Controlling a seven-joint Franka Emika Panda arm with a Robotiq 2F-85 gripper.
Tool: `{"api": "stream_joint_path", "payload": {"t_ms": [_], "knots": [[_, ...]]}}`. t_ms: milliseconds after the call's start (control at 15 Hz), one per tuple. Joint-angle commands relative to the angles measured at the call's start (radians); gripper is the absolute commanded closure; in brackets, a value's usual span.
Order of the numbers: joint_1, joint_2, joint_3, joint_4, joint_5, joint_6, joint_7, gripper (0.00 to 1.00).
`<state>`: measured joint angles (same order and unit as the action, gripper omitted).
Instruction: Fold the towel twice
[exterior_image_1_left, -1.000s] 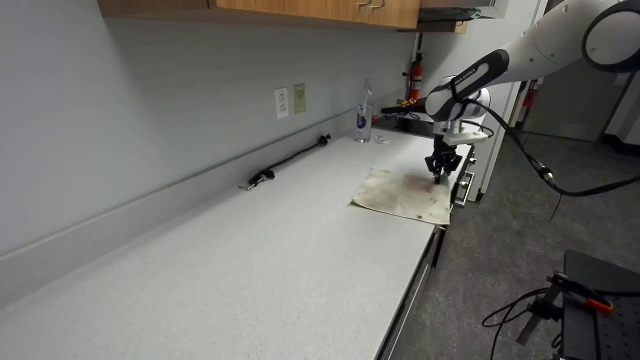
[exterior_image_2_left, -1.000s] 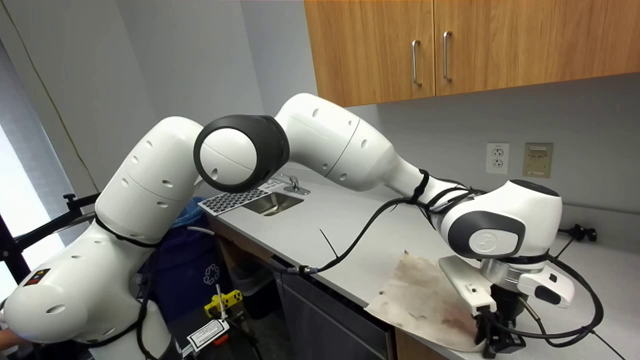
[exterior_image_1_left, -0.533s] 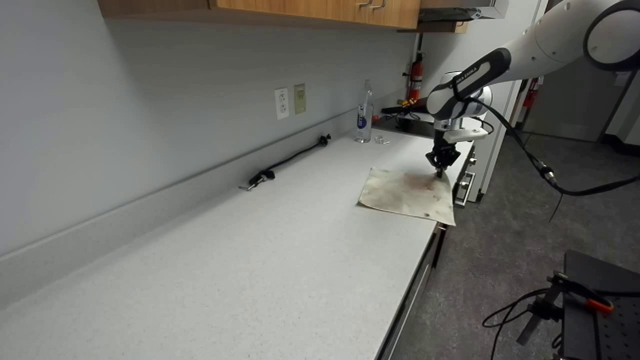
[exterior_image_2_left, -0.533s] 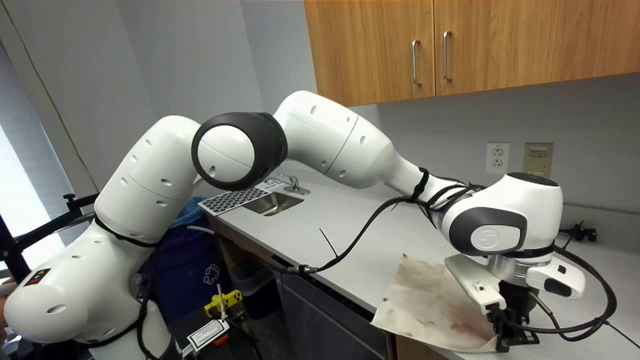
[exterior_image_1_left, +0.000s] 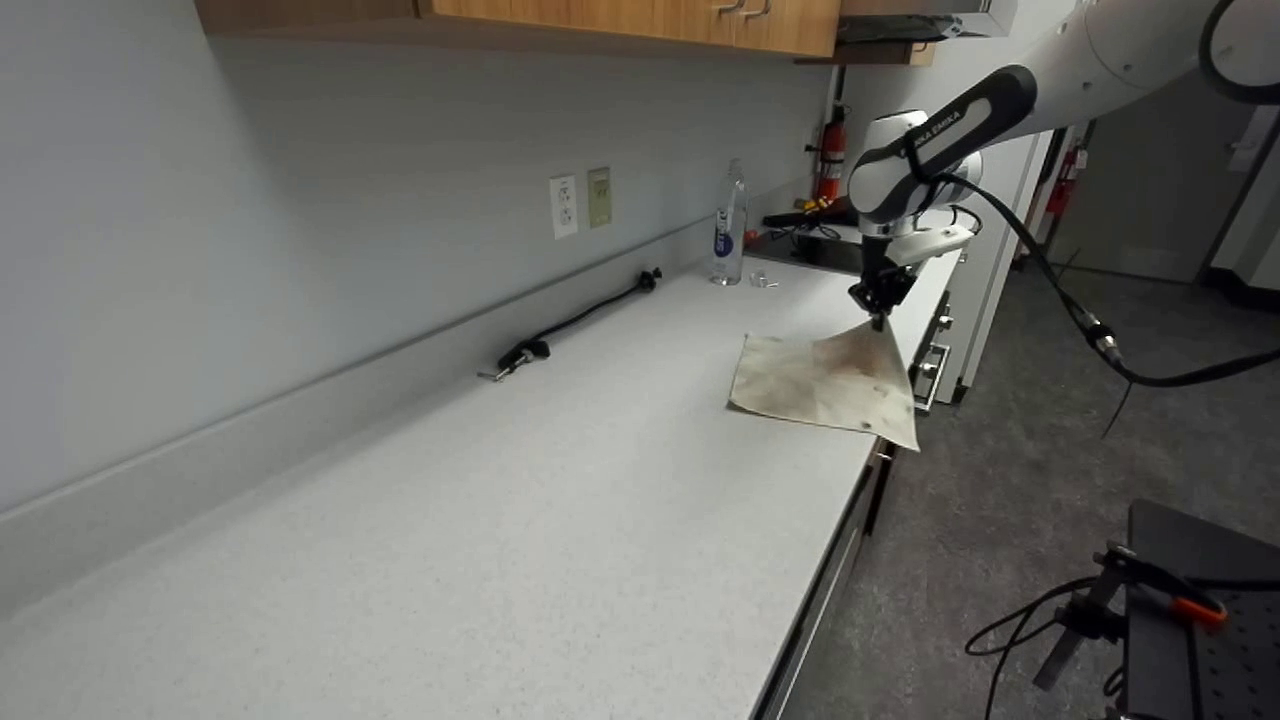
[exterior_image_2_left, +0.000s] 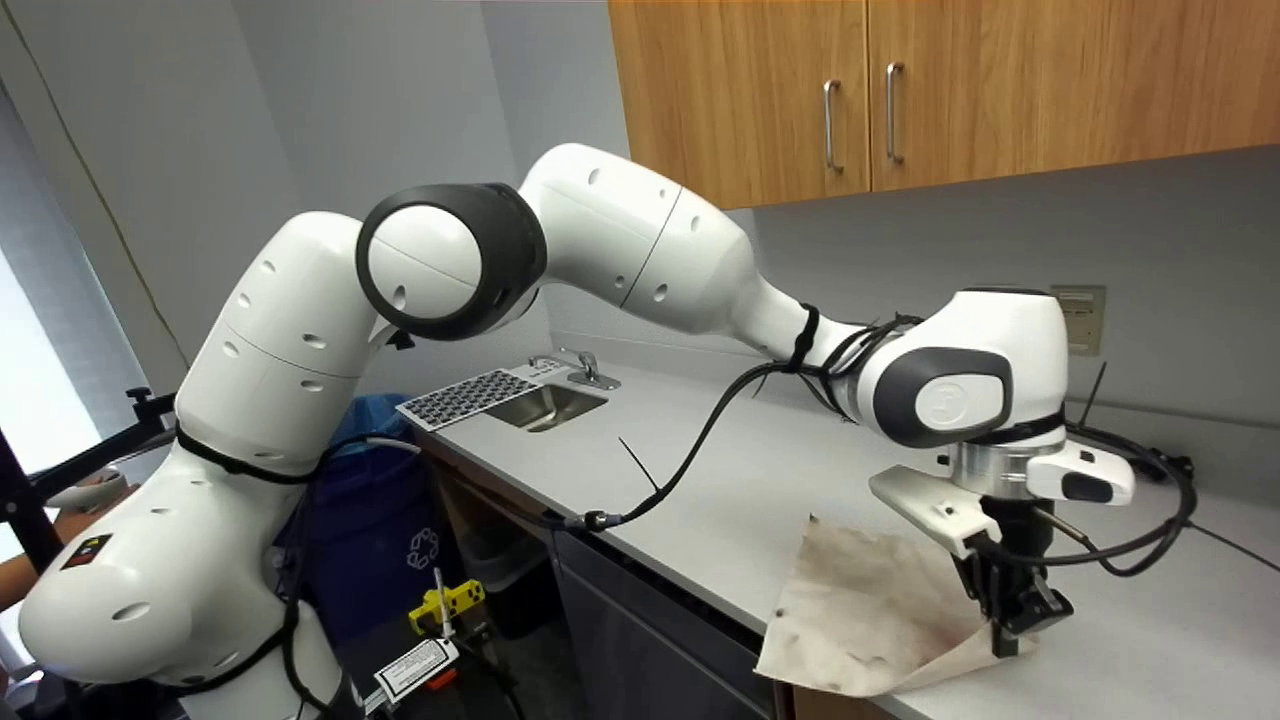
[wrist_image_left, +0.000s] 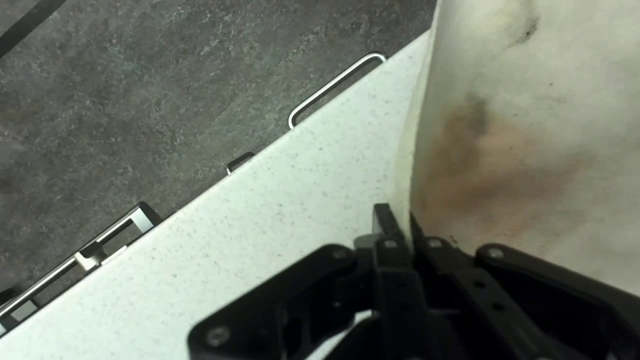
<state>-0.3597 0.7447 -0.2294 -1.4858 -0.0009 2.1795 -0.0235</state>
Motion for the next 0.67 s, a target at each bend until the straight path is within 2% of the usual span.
{"api": "stream_joint_path", "payload": {"t_ms": [0, 333, 600], "knots": [[0.084, -0.089, -0.006, -0.130, -0.080, 0.043, 0.019, 1.00], [0.175, -0.129, 0.011, -0.224, -0.163, 0.150, 0.014, 1.00], [0.227, -0.112, 0.007, -0.239, -0.191, 0.267, 0.059, 1.00]]}}
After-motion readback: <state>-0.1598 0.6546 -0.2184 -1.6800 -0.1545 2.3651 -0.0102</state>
